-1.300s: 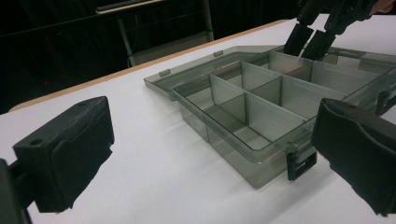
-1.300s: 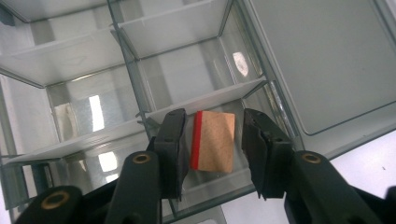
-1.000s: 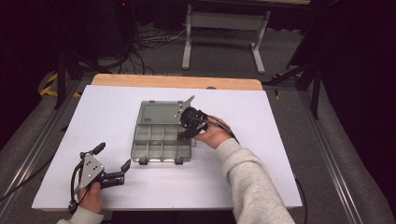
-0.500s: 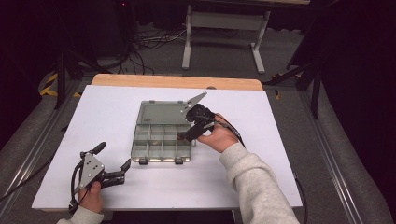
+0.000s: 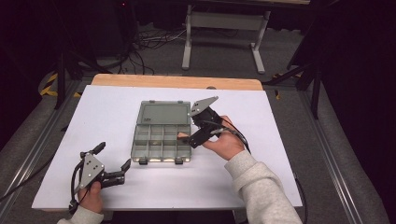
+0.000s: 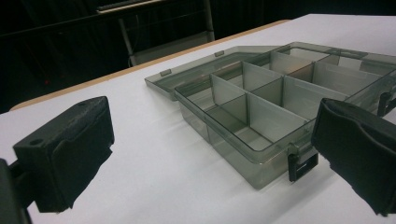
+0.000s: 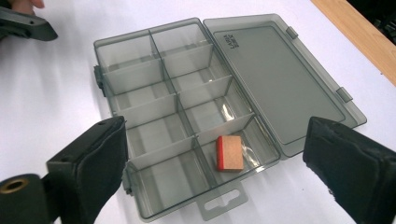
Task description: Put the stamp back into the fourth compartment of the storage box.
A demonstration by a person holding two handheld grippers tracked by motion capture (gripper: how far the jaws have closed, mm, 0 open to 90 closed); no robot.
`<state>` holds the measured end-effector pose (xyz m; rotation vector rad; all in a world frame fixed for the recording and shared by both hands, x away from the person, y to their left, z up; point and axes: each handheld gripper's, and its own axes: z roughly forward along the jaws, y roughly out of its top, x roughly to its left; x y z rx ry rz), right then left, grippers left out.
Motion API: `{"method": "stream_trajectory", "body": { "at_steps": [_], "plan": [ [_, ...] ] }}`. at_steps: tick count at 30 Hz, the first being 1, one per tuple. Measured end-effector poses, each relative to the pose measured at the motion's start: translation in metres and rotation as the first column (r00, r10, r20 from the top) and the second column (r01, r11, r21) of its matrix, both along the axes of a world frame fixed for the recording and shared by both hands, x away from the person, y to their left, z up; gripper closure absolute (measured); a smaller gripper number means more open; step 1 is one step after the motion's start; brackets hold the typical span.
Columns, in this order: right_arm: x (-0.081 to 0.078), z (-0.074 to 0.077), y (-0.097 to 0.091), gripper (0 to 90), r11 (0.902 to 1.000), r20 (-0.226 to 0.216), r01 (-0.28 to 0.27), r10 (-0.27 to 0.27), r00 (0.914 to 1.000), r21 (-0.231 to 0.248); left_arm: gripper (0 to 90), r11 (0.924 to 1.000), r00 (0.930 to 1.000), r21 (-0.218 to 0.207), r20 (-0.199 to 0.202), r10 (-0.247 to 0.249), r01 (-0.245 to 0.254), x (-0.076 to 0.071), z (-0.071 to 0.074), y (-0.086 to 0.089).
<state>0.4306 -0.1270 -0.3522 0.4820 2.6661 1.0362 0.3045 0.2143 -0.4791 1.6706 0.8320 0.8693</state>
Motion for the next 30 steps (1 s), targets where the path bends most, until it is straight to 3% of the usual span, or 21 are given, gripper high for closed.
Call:
{"method": "stream_trajectory", "body": {
  "at_steps": [7,16,27,30],
  "plan": [
    [-0.009,0.001,-0.010,0.1,0.9992,0.006,0.012,-0.013,0.9999,0.039,0.3,1.0000,1.0000,0.001,0.000,-0.001,0.001,0.000,0.000,0.000],
    [-0.025,0.003,-0.027,0.0,0.9917,0.024,0.027,-0.030,0.9993,0.126,0.3,1.0000,1.0000,0.001,-0.001,0.000,0.000,0.000,0.000,0.000],
    [-0.049,-0.004,-0.059,0.0,0.9675,0.048,0.061,-0.075,0.9960,0.245,0.3,1.0000,1.0000,0.000,0.000,0.001,-0.001,0.000,0.000,0.000],
    [-0.056,-0.008,-0.069,0.0,0.9550,0.066,0.062,-0.085,0.9942,0.290,0.3,1.0000,1.0000,0.000,-0.001,0.002,-0.002,0.000,0.000,0.000]
  ]
}}
